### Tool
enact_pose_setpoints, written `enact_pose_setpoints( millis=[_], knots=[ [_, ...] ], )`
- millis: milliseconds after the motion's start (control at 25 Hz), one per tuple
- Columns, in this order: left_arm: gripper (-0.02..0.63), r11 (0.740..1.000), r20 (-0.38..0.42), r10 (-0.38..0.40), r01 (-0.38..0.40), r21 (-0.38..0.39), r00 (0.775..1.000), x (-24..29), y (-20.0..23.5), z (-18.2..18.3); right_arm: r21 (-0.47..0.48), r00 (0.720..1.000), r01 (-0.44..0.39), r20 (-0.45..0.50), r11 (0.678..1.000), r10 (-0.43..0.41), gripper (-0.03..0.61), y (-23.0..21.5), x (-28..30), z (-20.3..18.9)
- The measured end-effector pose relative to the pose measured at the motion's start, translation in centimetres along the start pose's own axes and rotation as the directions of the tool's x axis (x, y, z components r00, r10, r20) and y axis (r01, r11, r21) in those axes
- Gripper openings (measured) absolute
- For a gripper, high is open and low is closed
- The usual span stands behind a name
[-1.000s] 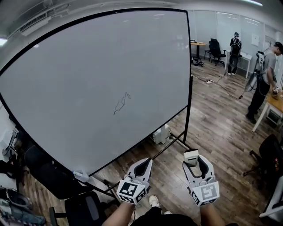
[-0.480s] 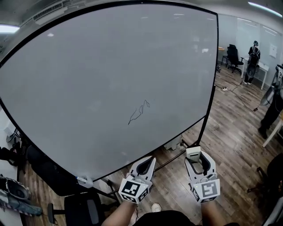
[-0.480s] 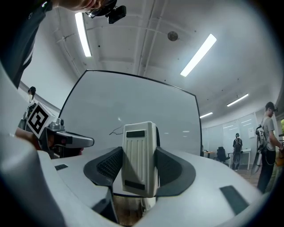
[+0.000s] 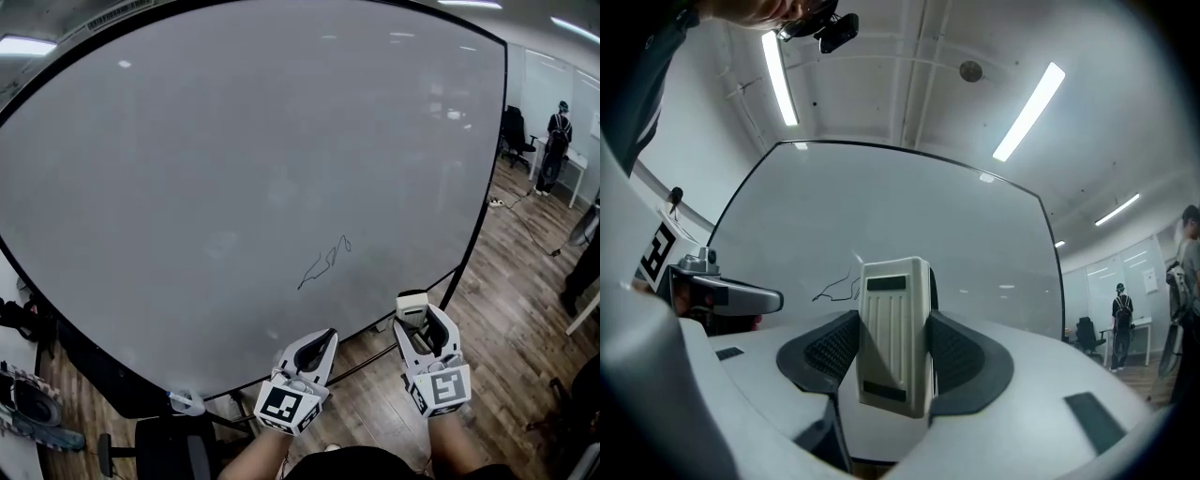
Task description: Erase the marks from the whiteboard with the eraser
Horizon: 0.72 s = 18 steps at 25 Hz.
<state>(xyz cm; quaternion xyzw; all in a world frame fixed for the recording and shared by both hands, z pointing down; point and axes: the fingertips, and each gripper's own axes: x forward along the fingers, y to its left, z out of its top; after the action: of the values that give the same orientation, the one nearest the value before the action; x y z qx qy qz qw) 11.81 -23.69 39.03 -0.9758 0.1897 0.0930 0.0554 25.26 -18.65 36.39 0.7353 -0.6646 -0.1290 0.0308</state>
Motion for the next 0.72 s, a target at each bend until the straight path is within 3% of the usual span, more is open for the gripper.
enact_pose_setpoints(
  millis=[360, 720],
  knots=[
    [0.018, 0.994, 0.048, 0.085, -0.088, 0.061, 0.995, 1.4, 4.5, 2.2, -0.02, 0.996, -0.065, 0.065, 0.998, 0.066, 0.255, -0.3, 7.7, 1.9],
    [0.02, 0.977, 0.079, 0.196, -0.202, 0.07, 0.977, 2.5, 6.9, 3.6, -0.047, 0.98, -0.137, 0.142, 0.989, 0.143, 0.253, -2.4, 13.9, 4.5]
  ],
)
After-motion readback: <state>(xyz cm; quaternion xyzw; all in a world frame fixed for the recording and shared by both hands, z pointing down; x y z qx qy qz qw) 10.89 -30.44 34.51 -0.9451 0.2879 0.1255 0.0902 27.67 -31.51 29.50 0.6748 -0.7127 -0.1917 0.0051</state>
